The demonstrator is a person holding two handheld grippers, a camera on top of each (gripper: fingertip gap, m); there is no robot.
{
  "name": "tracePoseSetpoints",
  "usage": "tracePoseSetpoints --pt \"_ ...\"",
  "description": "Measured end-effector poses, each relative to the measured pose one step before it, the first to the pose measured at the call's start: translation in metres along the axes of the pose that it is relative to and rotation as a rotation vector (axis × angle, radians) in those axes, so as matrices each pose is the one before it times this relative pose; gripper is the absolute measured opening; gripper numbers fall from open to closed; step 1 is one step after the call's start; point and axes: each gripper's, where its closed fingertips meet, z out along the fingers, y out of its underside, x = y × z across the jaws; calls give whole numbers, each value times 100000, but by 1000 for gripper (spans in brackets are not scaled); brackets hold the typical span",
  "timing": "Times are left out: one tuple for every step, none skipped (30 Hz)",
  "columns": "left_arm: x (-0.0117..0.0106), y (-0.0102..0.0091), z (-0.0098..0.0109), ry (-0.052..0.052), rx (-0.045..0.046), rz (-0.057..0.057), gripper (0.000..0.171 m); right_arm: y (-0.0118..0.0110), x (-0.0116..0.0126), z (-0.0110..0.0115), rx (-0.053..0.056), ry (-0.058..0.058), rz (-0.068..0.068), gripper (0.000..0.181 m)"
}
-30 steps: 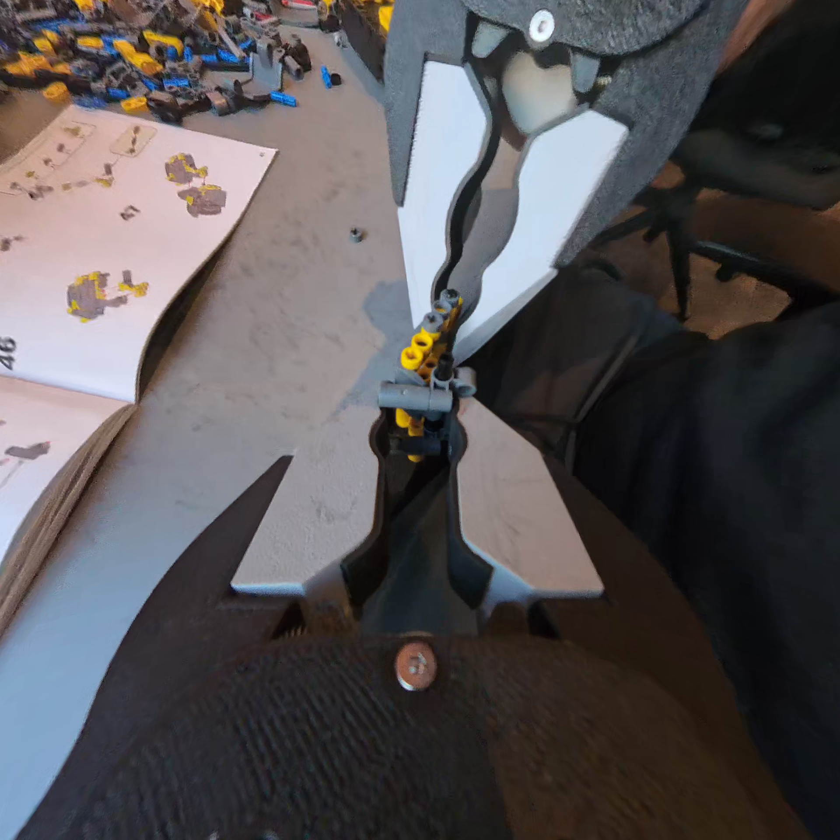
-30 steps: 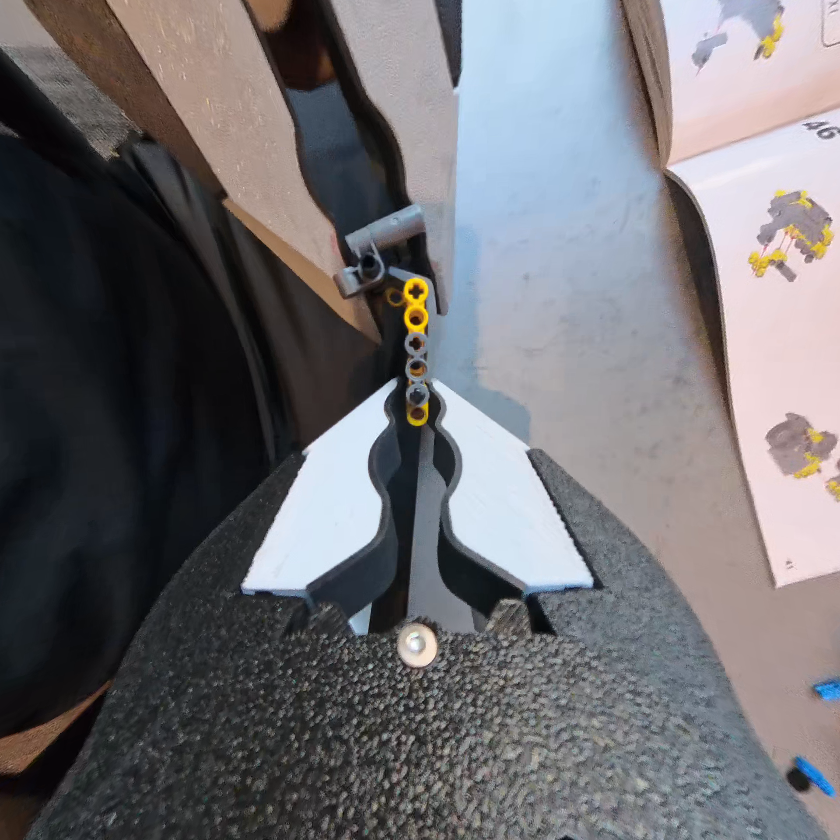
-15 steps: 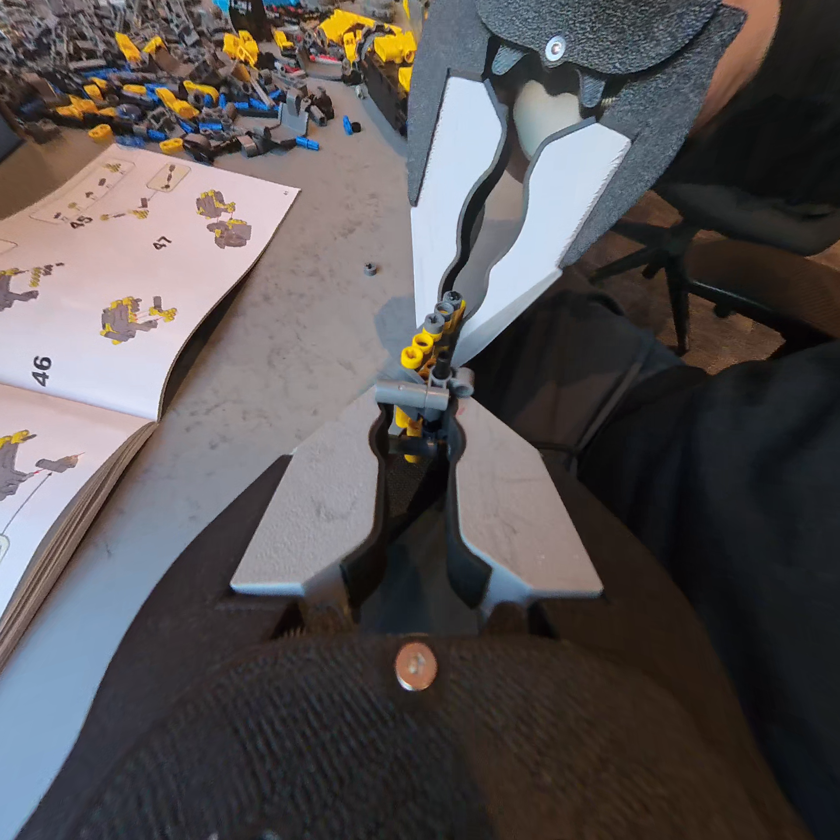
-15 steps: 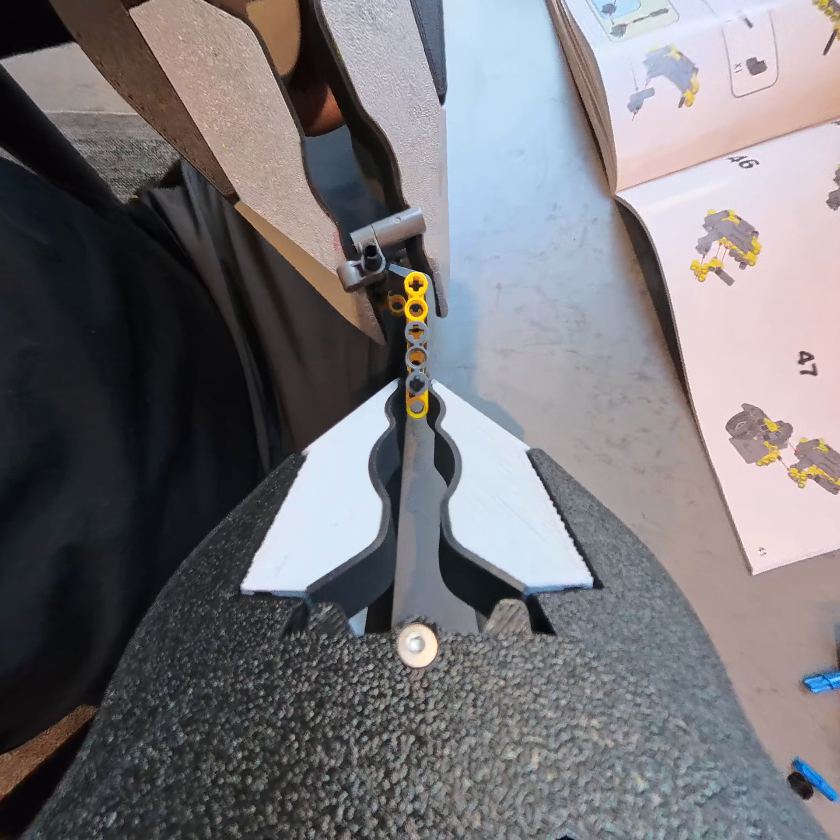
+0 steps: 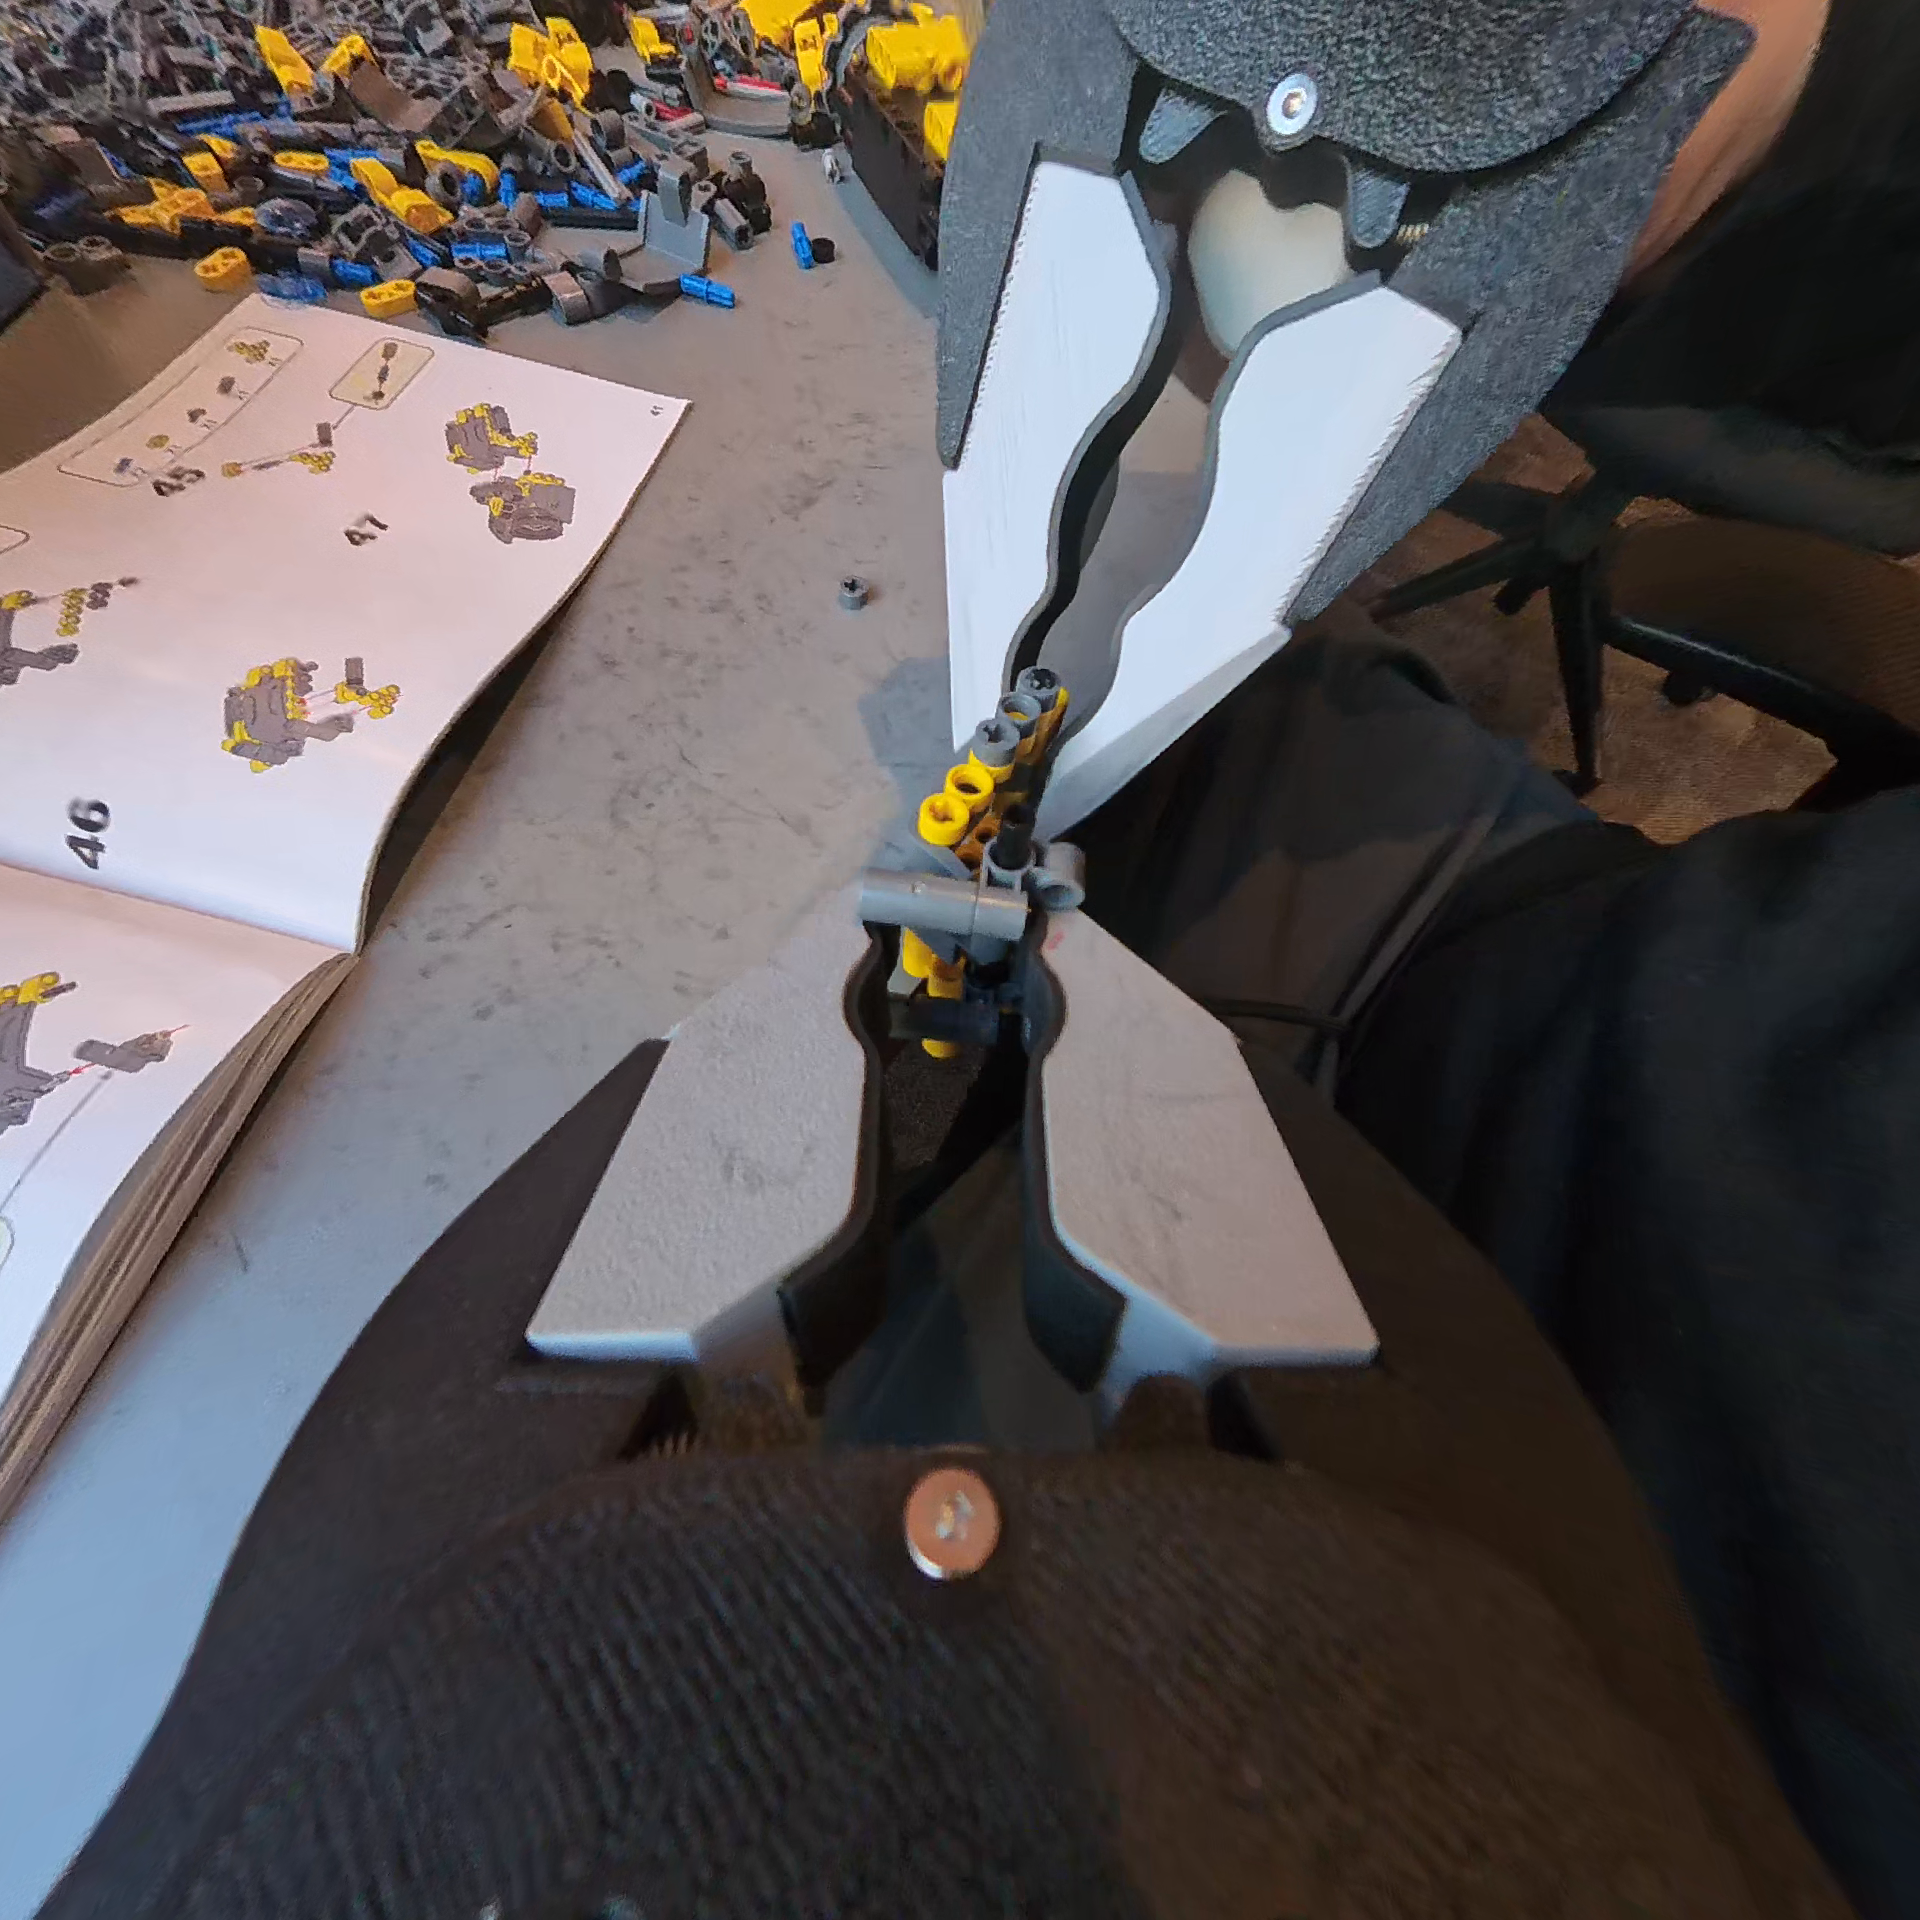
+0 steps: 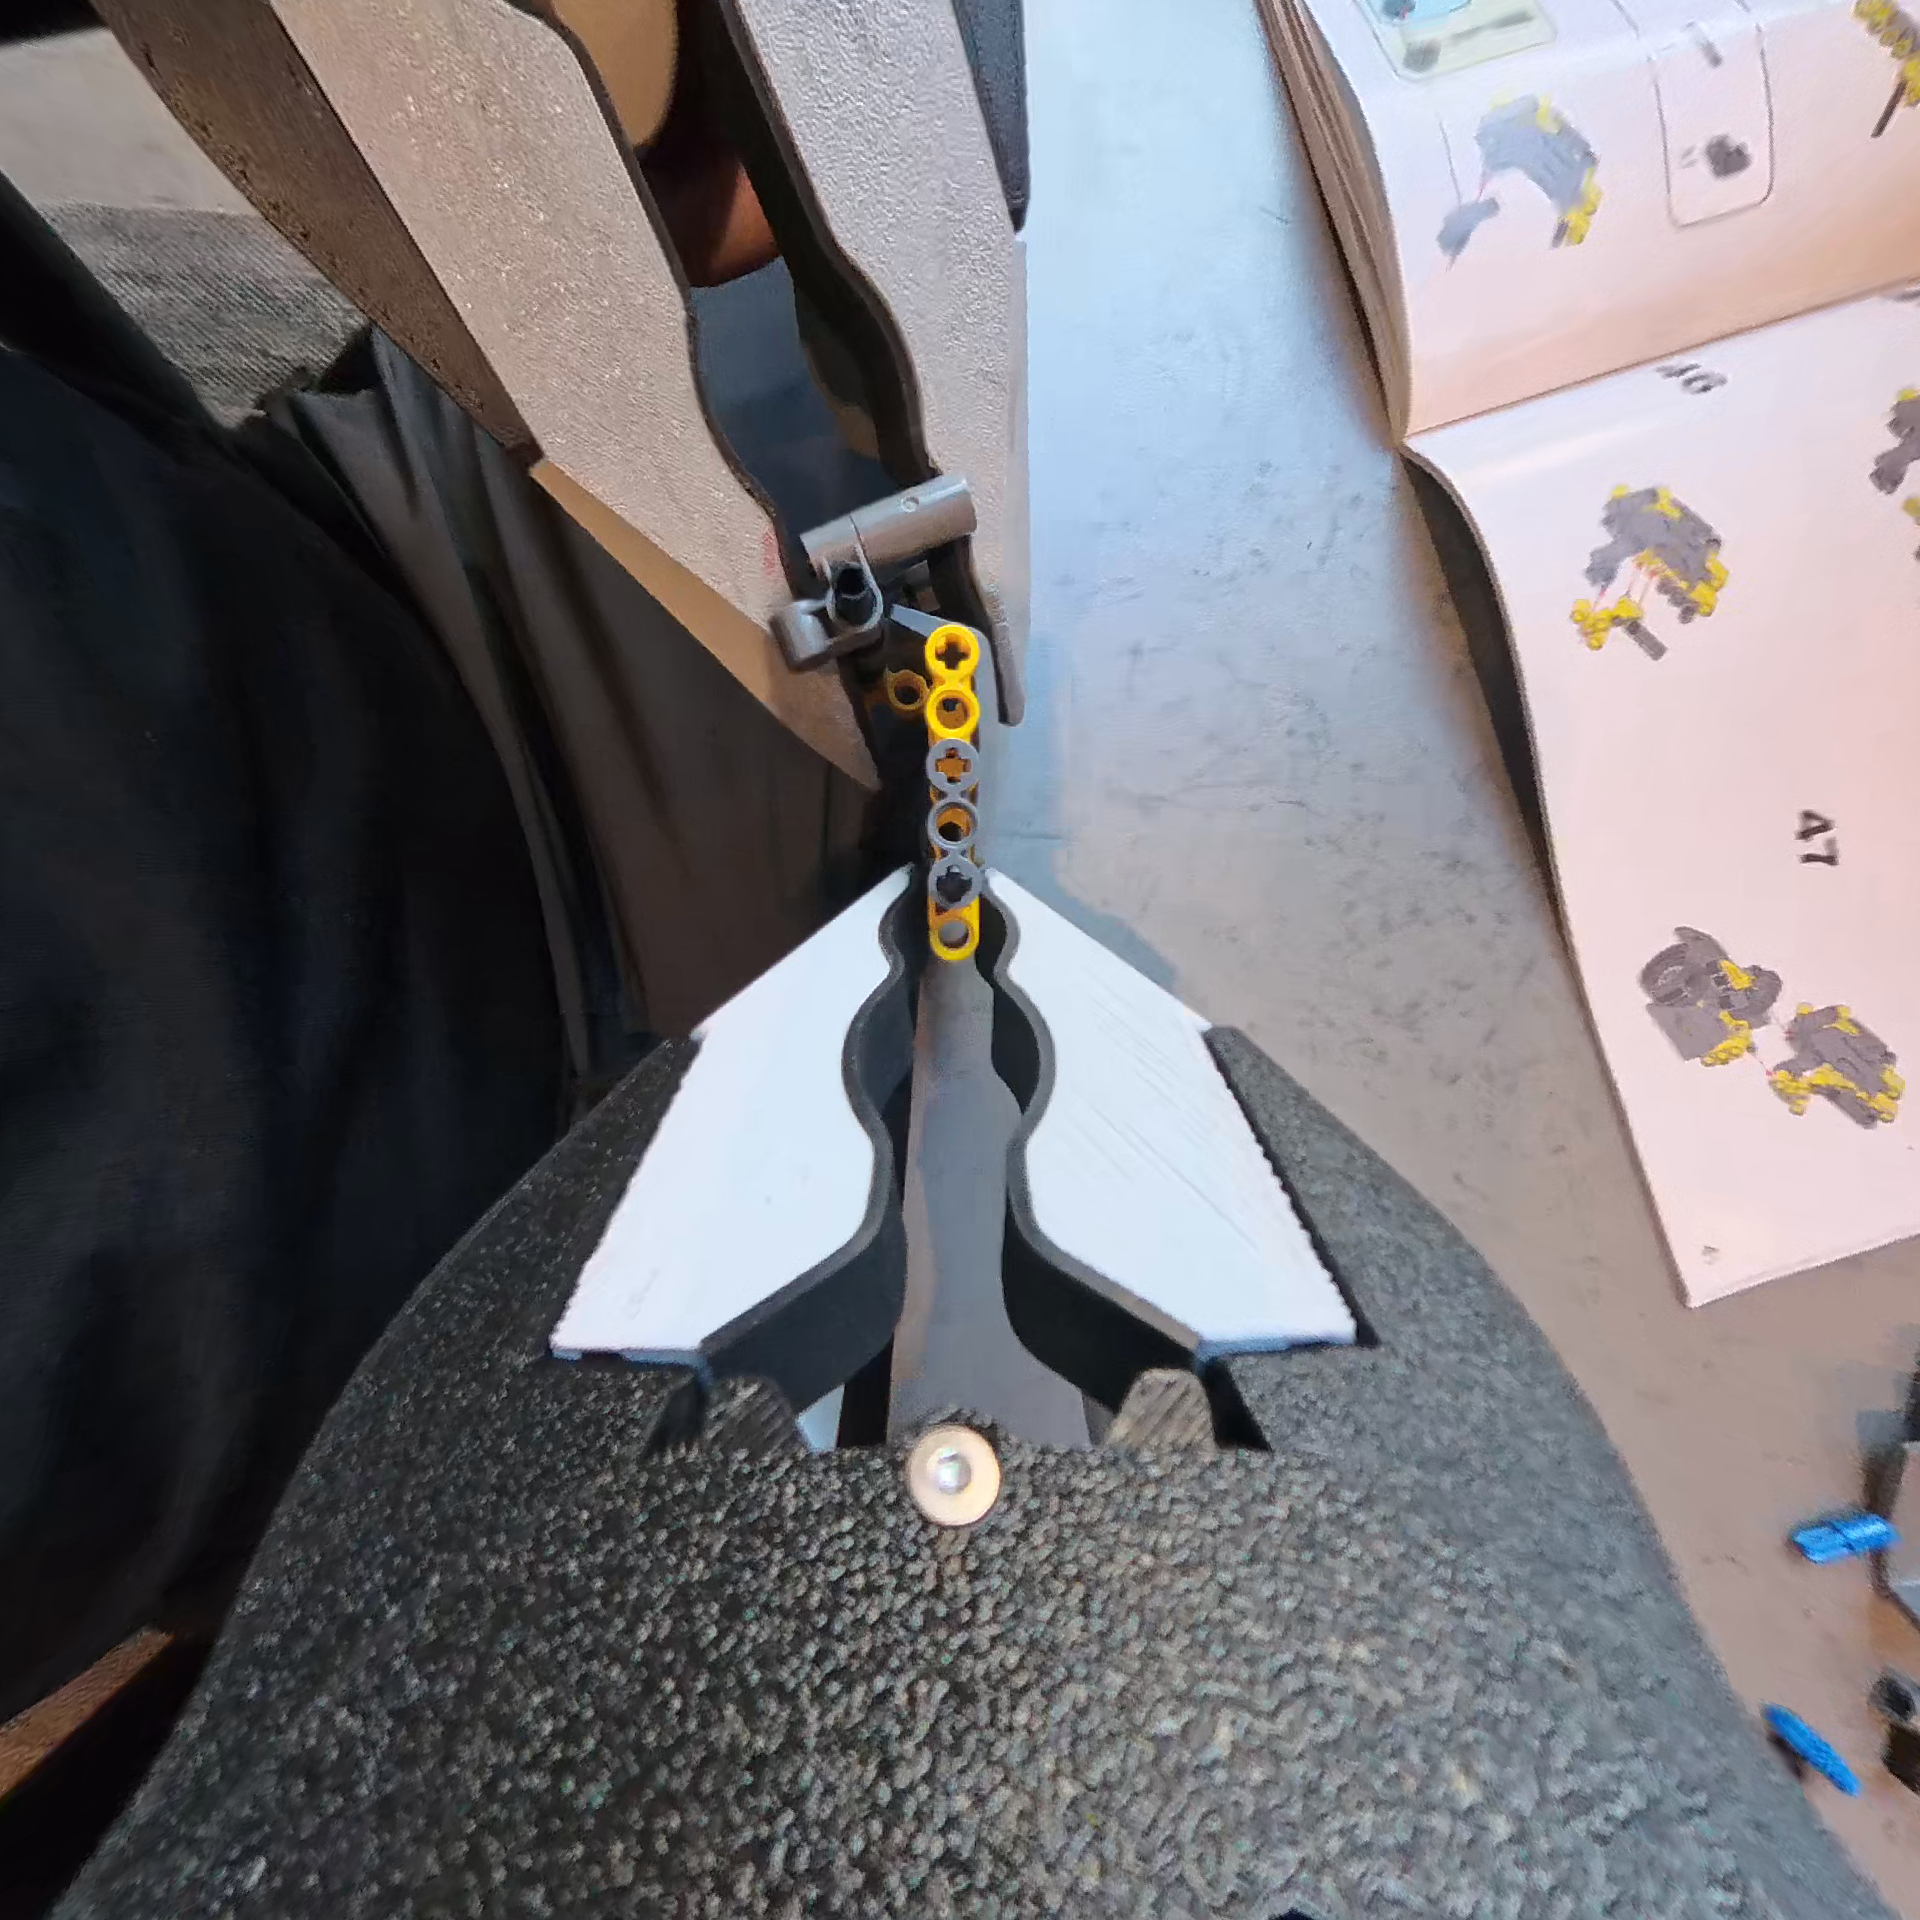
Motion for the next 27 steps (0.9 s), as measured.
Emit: tracePoseSetpoints --pt "77 -255 -266 -889 465 1378 19 -188 -65 -165 -150 1621 -1459 5" --pt "37 153 -59 -925 -1672 1678 19 186 -119 348 -610 688 -412 7" --pt "-276 442 360 -2668 -1474 2039 19 112 54 409 2226 -230 1639 6" --pt "-206 -499 77 -973 4730 570 19 33 101 15 1484 -2244 3538 6" --pt "182 145 141 2284 -2818 -2984 19 125 -19 -130 -1524 -1203 546 6" --pt "133 -70 -37 991 -1086 -492 19 63 -56 -8 -1414 1336 -2566 6" --pt "-8 62 -106 -623 -602 2212 19 -65 -88 66 391 795 -1149 6" --pt "12 17 -118 -143 329 653 19 -86 -121 76 1695 -1531 1598 6" --pt "40 -17 -56 548 454 -1626 19 -51 -101 56 1840 -2541 2755 6" --pt "-5 -60 10 579 490 -1697 19 -9 -40 9 1131 -2104 2160 6" --pt "25 -37 28 785 17 -924 19 25 -36 -20 233 -1745 1245 6" --pt "-14 -22 68 505 -426 -800 19 39 45 -47 -121 -1294 848 6" --pt "-77 -85 85 39 -31 -944 19 6 113 -100 155 -1457 1354 6" --pt "-92 -147 62 300 376 -1460 19 -44 67 -135 688 -2728 2680 6" --pt "-48 -152 31 1162 276 -2693 19 -76 15 -187 1291 -3971 4049 6" --pt "-105 -217 7 1274 571 -3473 18 -147 13 -197 1980 -4325 4571 6" --pt "-71 -256 -23 1621 1014 -2851 18 -115 -87 -171 1767 -4707 4837 6" --pt "-23 -22 34 1886 -256 -2442 17 -31 -87 -122 932 -4487 4980 6" --pt "-159 108 112 808 -732 -2083 17 -7 41 -61 728 -3302 4387 6" --pt "-177 123 136 363 -523 -1278 16 69 65 20 257 -2550 3401 6" --pt "-36 157 144 688 -573 -1076 16 143 81 90 -295 -1601 1909 6" --pt "-35 211 146 301 -868 -739 16 153 96 108 -431 -950 1208 6" --pt "-47 196 109 -29 -793 -507 16 76 101 79 -163 -442 860 6" --pt "-59 21 23 -393 117 -59 16 -6 73 28 241 312 -471 6" --pt "-9 19 -23 -200 -126 368 16 -26 35 -2 -29 1291 -2223 6" --pt "6 25 -24 -232 -288 650 16 -11 52 -18 -667 2579 -3686 6" --pt "12 2 -9 -485 13 1141 16 47 79 21 -1404 3835 -4921 6"
